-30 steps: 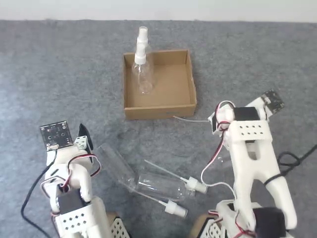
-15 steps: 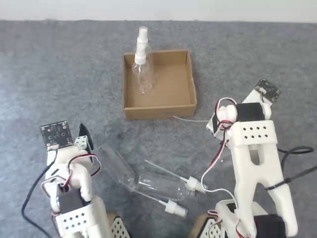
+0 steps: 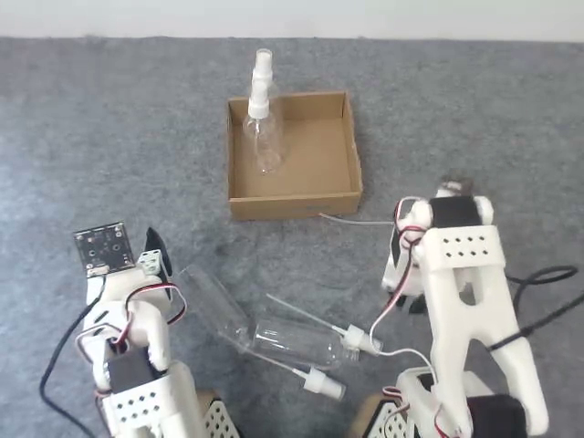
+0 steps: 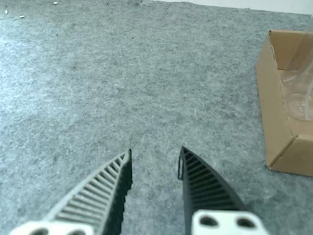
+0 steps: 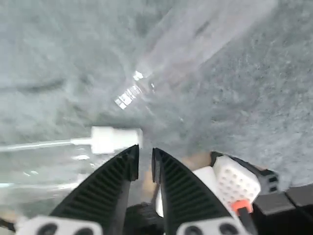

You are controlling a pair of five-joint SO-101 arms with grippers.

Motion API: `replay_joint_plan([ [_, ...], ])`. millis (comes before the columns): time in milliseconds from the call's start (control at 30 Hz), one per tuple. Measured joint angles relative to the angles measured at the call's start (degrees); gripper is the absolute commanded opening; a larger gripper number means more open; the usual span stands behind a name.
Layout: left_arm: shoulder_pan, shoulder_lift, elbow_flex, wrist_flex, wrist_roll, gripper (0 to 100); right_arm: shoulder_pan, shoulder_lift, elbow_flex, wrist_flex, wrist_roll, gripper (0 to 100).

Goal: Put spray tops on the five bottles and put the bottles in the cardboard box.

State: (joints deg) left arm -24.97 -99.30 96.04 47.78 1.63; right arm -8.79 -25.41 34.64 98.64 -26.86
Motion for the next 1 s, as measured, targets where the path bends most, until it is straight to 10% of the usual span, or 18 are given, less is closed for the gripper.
replay_joint_plan([
  [1000,0.0,0.0,0.0,0.0,0.0,15,0.1,15.7,2.4,-29.2,12.0,0.6],
])
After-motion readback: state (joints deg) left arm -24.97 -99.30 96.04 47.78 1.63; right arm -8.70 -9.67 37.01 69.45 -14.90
